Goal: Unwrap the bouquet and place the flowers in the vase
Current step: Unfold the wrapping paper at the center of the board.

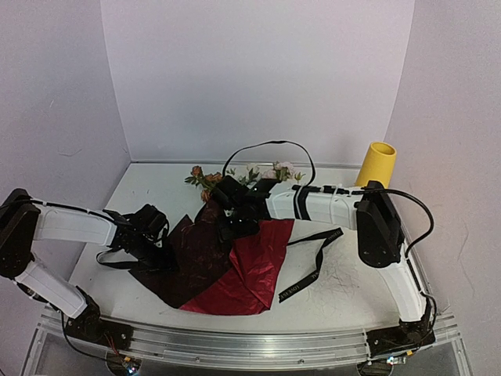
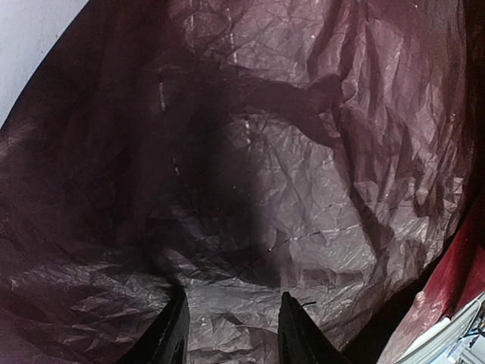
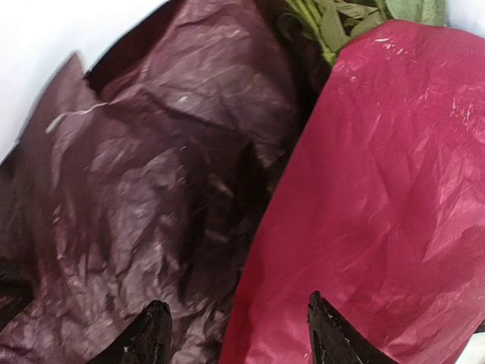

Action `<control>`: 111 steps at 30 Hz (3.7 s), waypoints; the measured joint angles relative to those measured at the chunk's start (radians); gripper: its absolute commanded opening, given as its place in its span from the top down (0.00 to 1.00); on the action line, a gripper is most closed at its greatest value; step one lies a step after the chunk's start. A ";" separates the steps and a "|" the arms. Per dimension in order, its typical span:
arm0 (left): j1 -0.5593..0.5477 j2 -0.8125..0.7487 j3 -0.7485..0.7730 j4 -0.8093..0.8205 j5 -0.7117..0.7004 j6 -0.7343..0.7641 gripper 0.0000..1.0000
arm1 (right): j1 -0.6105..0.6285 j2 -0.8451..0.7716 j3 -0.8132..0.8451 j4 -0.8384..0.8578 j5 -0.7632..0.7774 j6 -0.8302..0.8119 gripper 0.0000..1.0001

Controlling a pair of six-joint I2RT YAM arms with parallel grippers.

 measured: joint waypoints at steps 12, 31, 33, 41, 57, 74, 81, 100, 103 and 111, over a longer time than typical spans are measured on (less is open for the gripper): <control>0.000 -0.010 -0.012 0.008 -0.005 0.001 0.59 | 0.000 0.058 0.063 -0.099 0.046 0.011 0.47; 0.000 -0.009 -0.009 0.006 -0.009 0.002 0.59 | 0.000 -0.008 0.012 -0.121 0.063 0.010 1.00; 0.000 -0.007 -0.007 0.006 -0.009 0.002 0.59 | 0.000 -0.058 -0.019 -0.115 0.070 0.011 1.00; 0.000 0.016 0.016 -0.002 -0.018 0.006 0.59 | 0.000 -0.276 -0.171 -0.085 0.115 0.034 1.00; 0.000 0.061 0.059 -0.006 -0.035 0.028 0.59 | -0.085 -0.645 -0.627 -0.084 0.180 0.187 0.77; 0.000 0.056 0.067 -0.031 -0.034 0.046 0.59 | -0.183 -0.934 -1.074 -0.073 0.149 0.284 0.61; 0.000 0.025 0.045 -0.041 -0.037 0.046 0.59 | -0.276 -0.903 -1.168 -0.028 0.095 0.258 0.61; 0.000 0.000 0.019 -0.070 -0.055 0.047 0.58 | -0.371 -0.784 -1.219 0.018 -0.072 0.250 0.45; 0.000 -0.004 0.045 -0.106 -0.060 0.055 0.57 | -0.373 -0.830 -1.190 -0.009 -0.071 0.238 0.42; 0.000 -0.012 0.259 -0.162 -0.056 0.088 0.55 | -0.373 -0.900 -1.008 -0.029 -0.106 0.162 0.43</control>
